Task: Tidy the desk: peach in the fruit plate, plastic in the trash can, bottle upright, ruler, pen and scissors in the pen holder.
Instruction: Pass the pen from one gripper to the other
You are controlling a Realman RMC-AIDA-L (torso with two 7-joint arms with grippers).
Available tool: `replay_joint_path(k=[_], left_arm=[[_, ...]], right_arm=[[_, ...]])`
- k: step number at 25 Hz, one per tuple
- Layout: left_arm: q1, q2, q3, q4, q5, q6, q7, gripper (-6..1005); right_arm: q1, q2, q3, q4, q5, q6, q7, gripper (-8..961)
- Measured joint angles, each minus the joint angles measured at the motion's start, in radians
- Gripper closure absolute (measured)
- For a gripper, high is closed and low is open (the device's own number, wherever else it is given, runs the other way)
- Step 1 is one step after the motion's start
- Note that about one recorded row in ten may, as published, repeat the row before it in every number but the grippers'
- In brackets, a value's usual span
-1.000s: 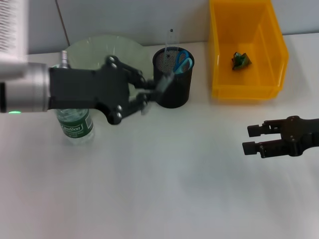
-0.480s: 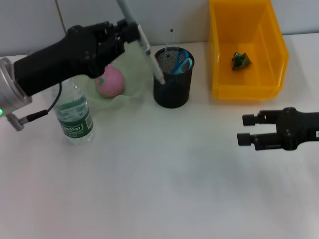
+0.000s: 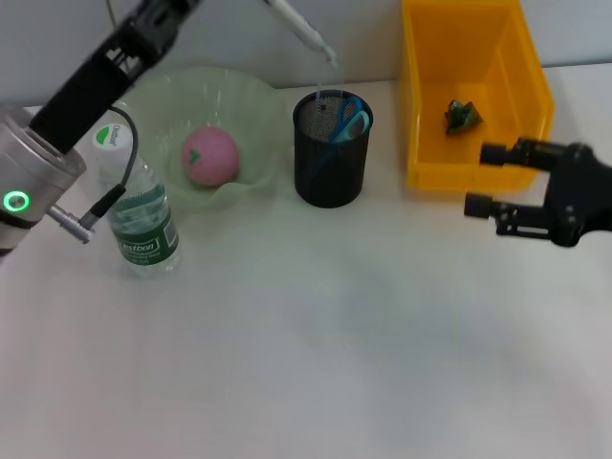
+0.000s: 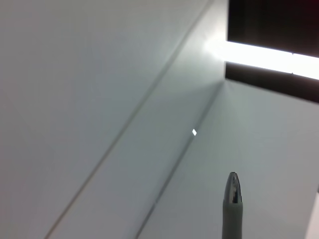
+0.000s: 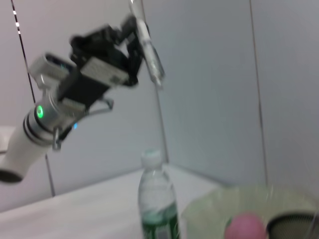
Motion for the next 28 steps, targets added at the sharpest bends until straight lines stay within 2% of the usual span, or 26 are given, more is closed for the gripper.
replay_joint_path(k=[2, 6, 11, 14, 18, 22, 28], left_arm=[[0.002, 0.000, 0.116, -0.013, -0.158, -0.031, 0.038, 826], [0.014, 0.000, 0.353, -0.008, -0.459, -0.093, 0.111, 823], [0.023, 0.000, 0.529, 0.022, -0.689, -0.160, 0.100, 819], [0.044, 0.000, 0.577, 0.052, -0.761, -0.189, 0.075, 816], [0.063, 0.000, 0.608, 0.080, -0.794, -0.207, 0.039, 813], [0.068, 0.000, 0.627, 0.096, -0.803, -0.219, 0.019, 810], [0.062, 0.000, 0.688, 0.109, -0.869, -0.233, 0.017, 806]], right_arm=[[-0.007, 0.001, 0.000, 0.006, 0.042, 0.000, -0.059, 197], [-0.014, 0.015, 0.000, 0.022, 0.117, -0.001, -0.181, 197], [-0.003, 0.014, -0.006, 0.105, 0.200, 0.000, -0.354, 197], [0.006, 0.018, 0.005, 0.137, 0.225, 0.007, -0.454, 197], [0.009, 0.042, 0.005, 0.160, 0.285, 0.012, -0.605, 197], [0.026, 0.055, 0.002, 0.202, 0.325, 0.010, -0.708, 197], [0.062, 0.061, -0.005, 0.250, 0.340, -0.003, -0.754, 198]])
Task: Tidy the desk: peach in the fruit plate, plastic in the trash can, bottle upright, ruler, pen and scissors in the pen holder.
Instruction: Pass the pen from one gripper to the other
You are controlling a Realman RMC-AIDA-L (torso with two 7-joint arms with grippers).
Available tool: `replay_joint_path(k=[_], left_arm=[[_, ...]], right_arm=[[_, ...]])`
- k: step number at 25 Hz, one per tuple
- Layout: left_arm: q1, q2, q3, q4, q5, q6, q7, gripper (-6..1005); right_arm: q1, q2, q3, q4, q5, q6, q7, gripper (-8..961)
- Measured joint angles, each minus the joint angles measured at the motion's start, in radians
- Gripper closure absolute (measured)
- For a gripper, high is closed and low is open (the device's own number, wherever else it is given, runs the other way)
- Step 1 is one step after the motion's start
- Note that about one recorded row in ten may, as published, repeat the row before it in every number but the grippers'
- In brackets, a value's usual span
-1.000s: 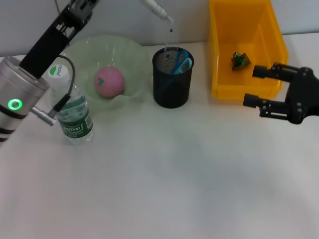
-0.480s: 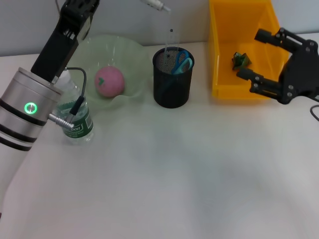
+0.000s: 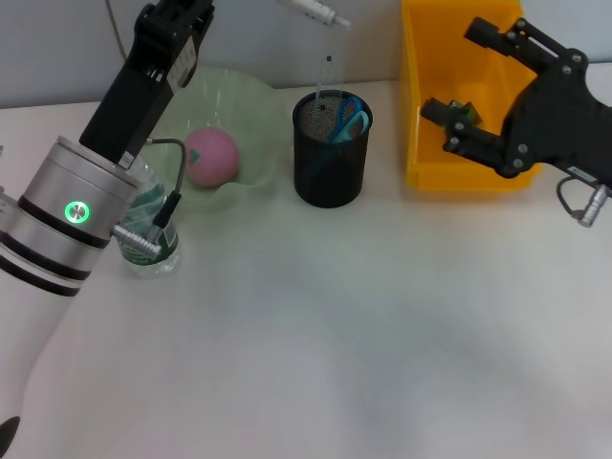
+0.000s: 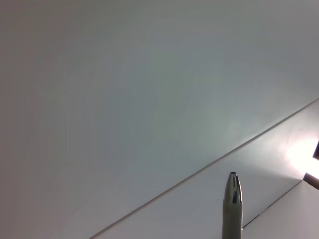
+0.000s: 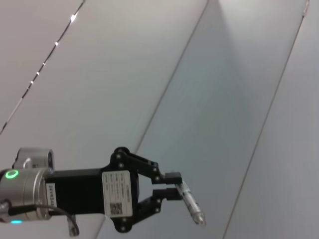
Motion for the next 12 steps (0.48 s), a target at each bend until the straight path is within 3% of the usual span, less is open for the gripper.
replay_joint_path(k=[12], left_arm=[[-0.004, 0.000, 0.070, 0.035, -0.035, -0.028, -0.001, 796]], right_arm=[[0.049, 0.004, 0.003, 0.050, 0.012, -0.010, -0.037, 198]])
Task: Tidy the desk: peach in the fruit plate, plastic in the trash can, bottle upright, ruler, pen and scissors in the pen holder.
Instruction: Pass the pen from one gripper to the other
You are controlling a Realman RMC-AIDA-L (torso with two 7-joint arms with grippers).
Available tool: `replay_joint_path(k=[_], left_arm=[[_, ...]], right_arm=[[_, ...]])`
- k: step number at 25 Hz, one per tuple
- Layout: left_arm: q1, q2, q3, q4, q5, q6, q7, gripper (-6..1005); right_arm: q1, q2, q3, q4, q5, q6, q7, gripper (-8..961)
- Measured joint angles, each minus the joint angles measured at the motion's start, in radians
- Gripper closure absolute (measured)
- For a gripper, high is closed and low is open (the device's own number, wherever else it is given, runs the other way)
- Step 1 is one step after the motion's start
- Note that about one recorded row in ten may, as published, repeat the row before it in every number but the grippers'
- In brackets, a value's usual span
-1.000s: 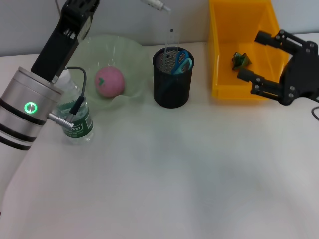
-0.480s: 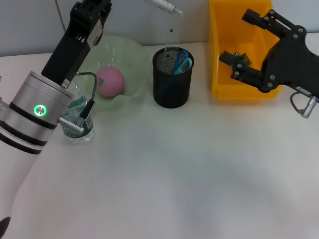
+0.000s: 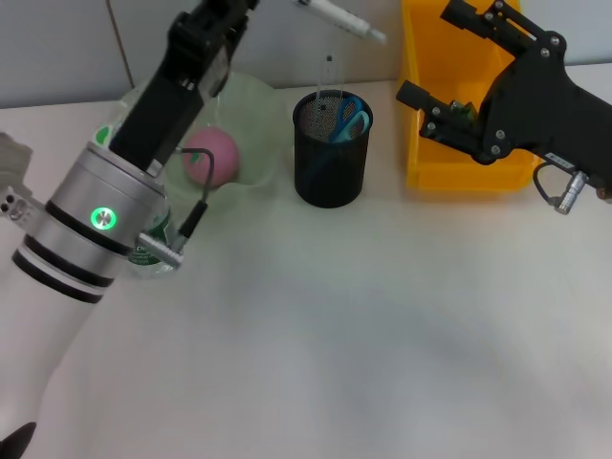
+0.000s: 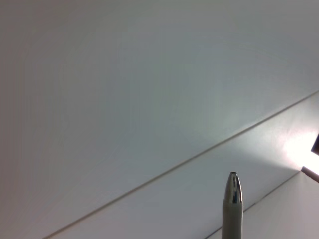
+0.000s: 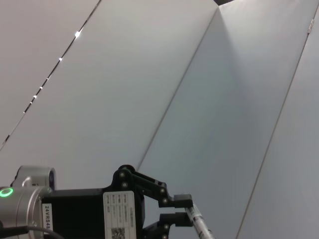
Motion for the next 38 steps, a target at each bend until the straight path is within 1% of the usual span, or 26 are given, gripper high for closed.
replay_joint_path(k=[8, 17, 25, 31, 38], left_arm=[[-0.003, 0.000, 0.040, 0.018, -0.010, -0.004, 0.007, 790], [0.000, 0.000, 0.080, 0.056, -0.036, -0.049, 0.050, 783], [-0.001, 0.000, 0.091, 0.062, -0.038, -0.064, 0.051, 777], [-0.004, 0.000, 0.097, 0.071, -0.045, -0.068, 0.051, 772], [-0.005, 0.000, 0.099, 0.079, -0.048, -0.075, 0.052, 766]], right_arm=[[0.011, 0.000, -0.008, 0.013, 0.000, 0.004, -0.006, 198], [0.018, 0.000, -0.014, 0.021, 0.000, 0.008, -0.011, 198], [0.033, 0.000, -0.014, 0.031, -0.005, 0.016, -0.020, 199], [0.048, 0.002, -0.014, 0.063, -0.004, 0.029, -0.067, 199], [0.051, 0.002, -0.012, 0.073, -0.001, 0.037, -0.070, 199]])
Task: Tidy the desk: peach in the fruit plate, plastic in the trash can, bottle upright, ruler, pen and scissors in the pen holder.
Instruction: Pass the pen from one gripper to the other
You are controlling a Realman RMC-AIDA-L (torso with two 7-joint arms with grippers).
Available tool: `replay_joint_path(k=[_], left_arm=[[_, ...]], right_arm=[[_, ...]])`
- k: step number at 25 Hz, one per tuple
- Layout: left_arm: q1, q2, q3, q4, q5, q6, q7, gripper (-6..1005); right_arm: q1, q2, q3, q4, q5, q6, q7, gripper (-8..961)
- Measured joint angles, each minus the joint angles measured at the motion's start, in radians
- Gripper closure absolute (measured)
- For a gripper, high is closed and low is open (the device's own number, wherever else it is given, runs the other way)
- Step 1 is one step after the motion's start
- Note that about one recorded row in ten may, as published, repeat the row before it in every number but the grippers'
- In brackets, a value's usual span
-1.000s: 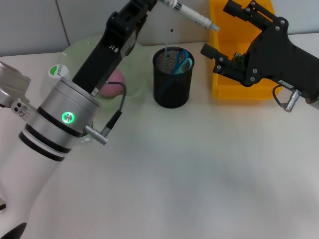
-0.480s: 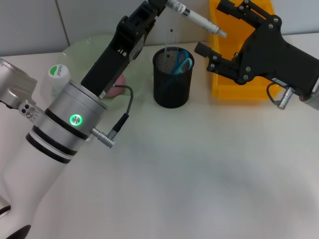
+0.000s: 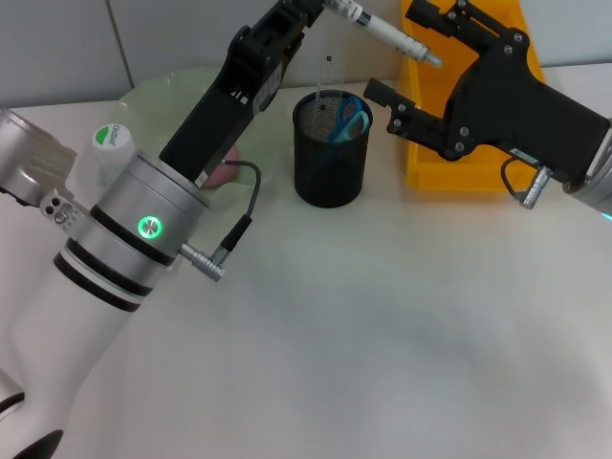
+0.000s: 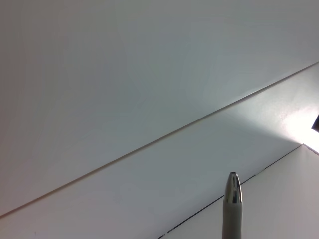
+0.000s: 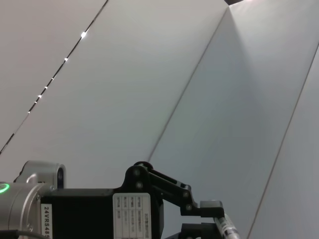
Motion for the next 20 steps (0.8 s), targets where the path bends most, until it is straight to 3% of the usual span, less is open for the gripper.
replay_joint_path(k=[6, 14, 20], left_arm=[[0.004, 0.000, -0.001, -0.001, 0.000, -0.001, -0.002, 762], [0.006, 0.000, 0.000, -0.003, 0.000, -0.001, -0.008, 755], [0.006, 0.000, 0.000, -0.003, 0.000, -0.001, -0.010, 751]], right_arm=[[0.001, 0.000, 0.008, 0.029, 0.002, -0.007, -0.043, 268], [0.003, 0.000, 0.010, 0.037, 0.015, -0.009, -0.044, 701], [0.004, 0.001, 0.009, 0.037, 0.017, -0.010, -0.044, 725]])
